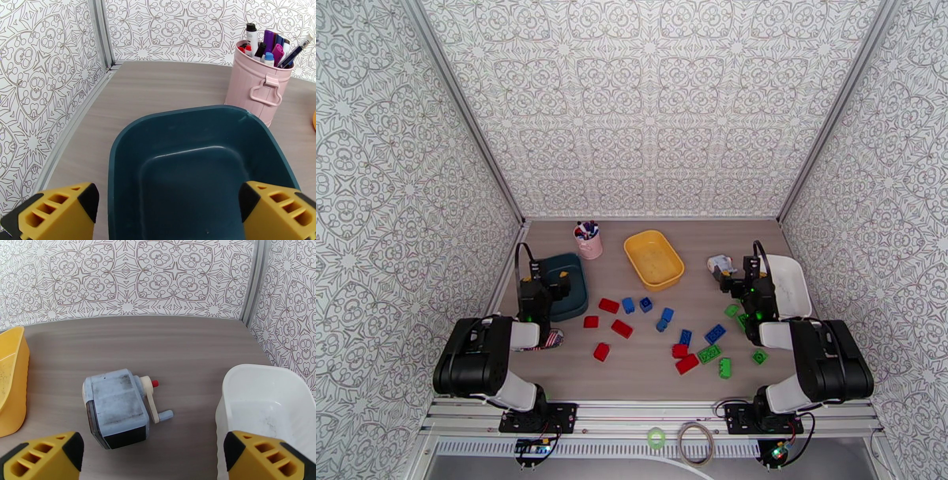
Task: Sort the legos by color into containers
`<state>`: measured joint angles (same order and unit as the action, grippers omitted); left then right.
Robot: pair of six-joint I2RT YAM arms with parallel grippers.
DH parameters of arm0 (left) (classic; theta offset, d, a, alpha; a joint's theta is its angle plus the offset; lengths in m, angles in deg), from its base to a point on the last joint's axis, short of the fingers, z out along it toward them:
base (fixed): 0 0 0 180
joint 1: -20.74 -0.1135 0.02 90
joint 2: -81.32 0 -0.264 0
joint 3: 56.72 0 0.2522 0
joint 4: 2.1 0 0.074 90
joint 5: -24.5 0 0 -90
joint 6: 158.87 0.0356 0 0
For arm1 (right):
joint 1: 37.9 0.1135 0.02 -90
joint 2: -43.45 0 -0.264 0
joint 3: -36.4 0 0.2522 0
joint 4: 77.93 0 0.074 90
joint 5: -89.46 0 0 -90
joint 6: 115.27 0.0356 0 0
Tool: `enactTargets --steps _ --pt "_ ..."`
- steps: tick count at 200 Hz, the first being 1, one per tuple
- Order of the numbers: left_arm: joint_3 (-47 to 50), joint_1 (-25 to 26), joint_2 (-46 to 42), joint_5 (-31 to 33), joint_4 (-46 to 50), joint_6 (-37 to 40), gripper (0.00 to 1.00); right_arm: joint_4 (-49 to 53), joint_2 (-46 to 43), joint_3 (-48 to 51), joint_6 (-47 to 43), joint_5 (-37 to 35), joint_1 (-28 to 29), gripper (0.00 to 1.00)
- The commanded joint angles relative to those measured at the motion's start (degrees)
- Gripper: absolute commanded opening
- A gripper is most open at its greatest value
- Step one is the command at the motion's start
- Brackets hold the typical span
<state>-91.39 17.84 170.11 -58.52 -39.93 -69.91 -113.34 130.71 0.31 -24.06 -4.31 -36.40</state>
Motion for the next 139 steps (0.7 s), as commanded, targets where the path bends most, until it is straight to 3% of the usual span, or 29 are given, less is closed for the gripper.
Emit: enactTargets --steps 1,71,94,120,139 --pt "-1.2 -0.5 -0.5 -1.7 0.9 0.6 0.99 0.3 -0.4 -0.2 -0.1 0.7 -0.4 0.99" --pt "-0.8 -1.8 -0.7 -4.5 0.6 -0.3 0.99 0.2 -0.6 -0.1 0.1 0.8 -0.4 0.99" --pt "-0.1 -3.4 -4.5 -5.4 2.0 -2.1 0.99 4.7 -4.6 -0.6 2.3 -3.4 -0.7 0.99" --pt "-6.0 -4.0 -14.5 -4.6 23.7 -4.1 0.99 12.8 -14.3 -0.8 2.0 -3.9 -0.7 0.99" --pt "-10.2 -2.7 -21.2 -4.9 36.4 -4.2 0.99 27.0 -24.3 -4.2 5.6 -6.1 -0.7 0.99"
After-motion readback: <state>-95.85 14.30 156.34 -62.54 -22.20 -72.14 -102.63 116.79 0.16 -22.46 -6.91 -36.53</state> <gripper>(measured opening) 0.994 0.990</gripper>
